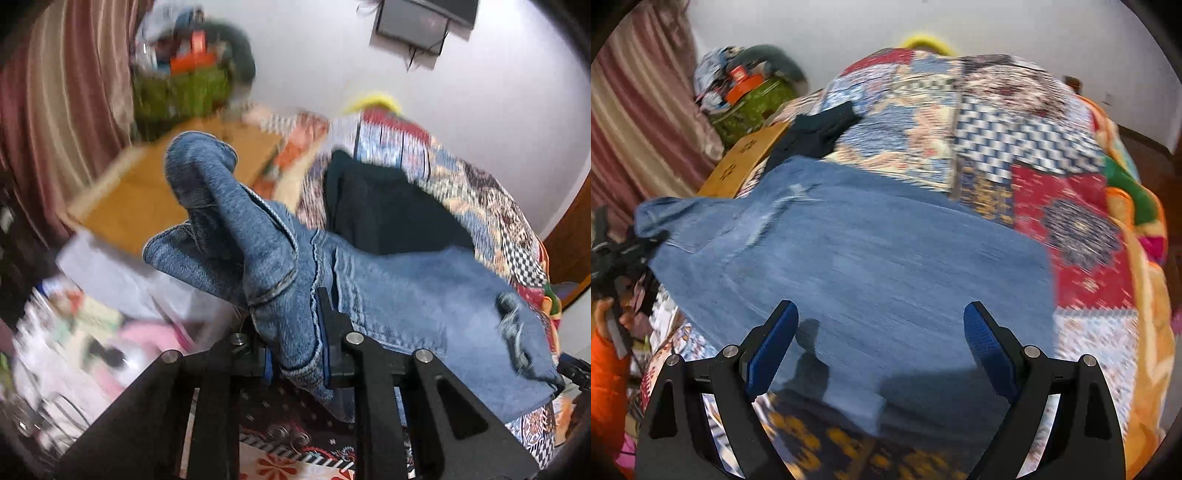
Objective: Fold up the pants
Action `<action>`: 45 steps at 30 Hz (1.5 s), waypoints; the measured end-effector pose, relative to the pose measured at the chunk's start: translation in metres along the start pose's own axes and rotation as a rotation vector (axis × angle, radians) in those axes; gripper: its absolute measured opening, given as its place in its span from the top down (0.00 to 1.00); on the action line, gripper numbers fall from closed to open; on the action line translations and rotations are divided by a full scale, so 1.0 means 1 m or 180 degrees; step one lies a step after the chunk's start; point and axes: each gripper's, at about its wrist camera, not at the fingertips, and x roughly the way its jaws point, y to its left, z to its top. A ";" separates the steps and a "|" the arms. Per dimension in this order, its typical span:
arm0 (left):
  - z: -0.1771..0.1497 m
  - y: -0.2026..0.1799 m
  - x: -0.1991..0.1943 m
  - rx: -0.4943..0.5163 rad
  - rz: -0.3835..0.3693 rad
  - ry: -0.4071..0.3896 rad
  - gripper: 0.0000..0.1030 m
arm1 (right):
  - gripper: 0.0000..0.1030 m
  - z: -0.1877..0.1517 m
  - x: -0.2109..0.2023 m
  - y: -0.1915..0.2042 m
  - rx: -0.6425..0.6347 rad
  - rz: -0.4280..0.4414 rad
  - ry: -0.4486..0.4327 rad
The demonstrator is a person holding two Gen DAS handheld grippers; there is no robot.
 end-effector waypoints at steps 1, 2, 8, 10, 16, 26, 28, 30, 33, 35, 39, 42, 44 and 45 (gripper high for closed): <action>0.007 -0.003 -0.012 0.0026 0.0052 -0.0090 0.82 | 0.13 -0.004 -0.005 -0.010 0.0063 -0.0052 -0.0005; 0.019 -0.009 -0.021 0.0053 0.0092 -0.0205 0.82 | 0.13 -0.006 -0.008 -0.017 0.0110 -0.0093 -0.0010; 0.059 -0.068 -0.065 0.0410 0.0009 -0.0731 0.83 | 0.13 -0.022 -0.012 -0.056 0.0438 -0.0191 0.0044; 0.065 -0.098 -0.072 0.0605 -0.0165 -0.0794 0.83 | 0.13 -0.026 -0.005 -0.061 0.0535 -0.0082 0.0074; 0.069 -0.193 -0.085 0.0987 -0.0890 -0.0775 0.84 | 0.13 -0.028 0.003 -0.060 0.0594 0.0112 0.0025; 0.015 -0.328 -0.040 0.1367 -0.1816 -0.0022 0.84 | 0.15 -0.030 -0.006 -0.056 0.0499 0.0161 -0.0033; -0.004 -0.346 -0.022 0.1478 -0.1830 0.0195 0.84 | 0.15 -0.031 -0.007 -0.056 0.0507 0.0189 -0.0029; -0.026 -0.361 -0.007 0.1598 -0.1849 0.0403 0.85 | 0.15 -0.033 -0.009 -0.056 0.0507 0.0204 -0.0023; -0.051 -0.371 0.010 0.1737 -0.1818 0.0657 0.84 | 0.15 -0.036 -0.013 -0.055 0.0488 0.0194 -0.0024; -0.064 -0.371 0.015 0.1818 -0.1773 0.0744 0.84 | 0.15 -0.037 -0.015 -0.054 0.0480 0.0182 -0.0033; -0.075 -0.372 0.017 0.1936 -0.1674 0.0723 0.82 | 0.15 -0.038 -0.018 -0.052 0.0470 0.0149 -0.0061; -0.076 -0.373 0.019 0.1935 -0.1608 0.0803 0.79 | 0.15 -0.039 -0.021 -0.049 0.0446 0.0097 -0.0095; -0.075 -0.371 0.022 0.1924 -0.1505 0.0867 0.48 | 0.15 -0.041 -0.025 -0.047 0.0421 0.0065 -0.0113; -0.075 -0.368 0.022 0.1913 -0.1442 0.0871 0.37 | 0.15 -0.042 -0.028 -0.045 0.0399 0.0046 -0.0121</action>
